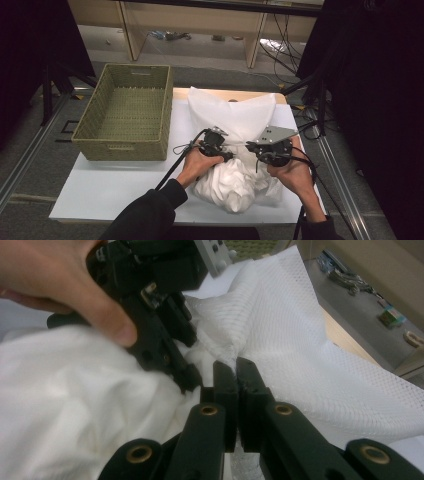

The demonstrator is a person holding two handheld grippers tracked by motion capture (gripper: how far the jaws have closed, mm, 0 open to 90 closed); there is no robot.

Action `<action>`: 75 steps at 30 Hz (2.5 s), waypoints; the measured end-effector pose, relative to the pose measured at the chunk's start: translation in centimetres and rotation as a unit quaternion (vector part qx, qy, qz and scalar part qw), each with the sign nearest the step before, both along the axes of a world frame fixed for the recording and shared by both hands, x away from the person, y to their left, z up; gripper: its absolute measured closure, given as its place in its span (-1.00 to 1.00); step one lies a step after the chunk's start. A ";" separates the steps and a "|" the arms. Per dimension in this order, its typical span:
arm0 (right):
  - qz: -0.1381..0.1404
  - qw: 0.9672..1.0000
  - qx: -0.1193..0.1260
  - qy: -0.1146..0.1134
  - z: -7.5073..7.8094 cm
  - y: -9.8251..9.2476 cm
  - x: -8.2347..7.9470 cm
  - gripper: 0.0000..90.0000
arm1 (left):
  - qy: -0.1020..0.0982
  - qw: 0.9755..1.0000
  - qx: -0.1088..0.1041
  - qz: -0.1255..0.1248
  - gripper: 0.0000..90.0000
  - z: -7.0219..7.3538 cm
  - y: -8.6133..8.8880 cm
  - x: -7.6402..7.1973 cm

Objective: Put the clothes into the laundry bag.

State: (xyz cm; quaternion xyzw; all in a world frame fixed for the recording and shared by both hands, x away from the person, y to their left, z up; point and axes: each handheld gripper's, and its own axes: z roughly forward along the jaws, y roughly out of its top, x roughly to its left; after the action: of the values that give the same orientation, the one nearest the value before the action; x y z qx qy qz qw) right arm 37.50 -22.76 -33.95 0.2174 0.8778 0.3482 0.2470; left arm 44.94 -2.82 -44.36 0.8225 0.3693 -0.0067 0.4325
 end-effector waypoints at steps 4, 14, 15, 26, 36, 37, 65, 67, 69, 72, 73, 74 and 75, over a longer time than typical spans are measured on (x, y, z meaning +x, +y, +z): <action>-0.006 1.000 0.000 0.012 -1.1 -0.3 0.6 1.00 | 0.004 1.000 0.003 -0.025 -0.05 1.2 0.6 -1.3; -0.012 1.000 0.000 0.015 -1.3 -0.2 0.5 1.00 | -0.060 0.998 0.019 -0.028 -0.63 5.5 8.8 -6.0; -0.008 1.000 0.000 0.013 -1.3 -0.2 0.6 1.00 | -0.038 0.999 0.021 -0.010 -0.65 4.8 9.5 -6.2; -0.004 1.000 -0.002 0.019 -1.4 0.9 0.6 1.00 | -0.008 0.995 -0.053 -0.086 0.79 0.1 3.2 -4.7; 0.018 1.000 -0.003 0.014 -0.4 0.7 -0.2 1.00 | 0.012 0.999 -0.020 0.024 0.76 -1.2 2.1 1.0; 0.014 1.000 -0.004 0.013 -0.7 0.5 0.0 1.00 | 0.013 1.000 -0.016 0.019 0.55 -0.8 2.2 0.7; 0.005 1.000 -0.002 0.013 -0.8 0.0 0.3 1.00 | -0.044 0.993 -0.004 -0.108 0.67 0.9 0.4 -5.7; 0.007 1.000 -0.003 0.012 -0.6 -0.1 0.2 1.00 | -0.057 0.995 -0.009 -0.080 0.68 1.9 0.5 -4.9; 0.010 1.000 -0.002 0.008 -0.3 0.0 0.0 1.00 | -0.079 0.996 -0.001 -0.045 0.69 2.8 0.8 -3.3; 0.013 1.000 0.000 0.003 0.2 0.3 -0.3 1.00 | -0.071 0.997 0.012 0.010 0.68 1.9 1.3 -0.4; 0.014 1.000 -0.001 0.003 0.2 0.4 -0.3 1.00 | -0.069 0.997 0.021 0.021 0.67 1.2 1.1 0.1; 0.017 1.000 -0.003 0.004 0.2 0.5 -0.3 1.00 | -0.064 0.997 0.032 0.032 0.65 0.1 0.8 0.8; 0.017 1.000 -0.009 0.006 -0.1 0.6 -0.3 1.00 | -0.055 0.998 0.029 0.033 0.60 -0.5 0.7 1.0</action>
State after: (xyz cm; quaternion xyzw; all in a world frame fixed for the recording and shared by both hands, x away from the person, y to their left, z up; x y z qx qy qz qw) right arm 37.22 -22.11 -34.03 0.2026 0.8858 0.3429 0.2381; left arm 45.97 -2.15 -44.86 0.8213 0.3717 0.0633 0.4282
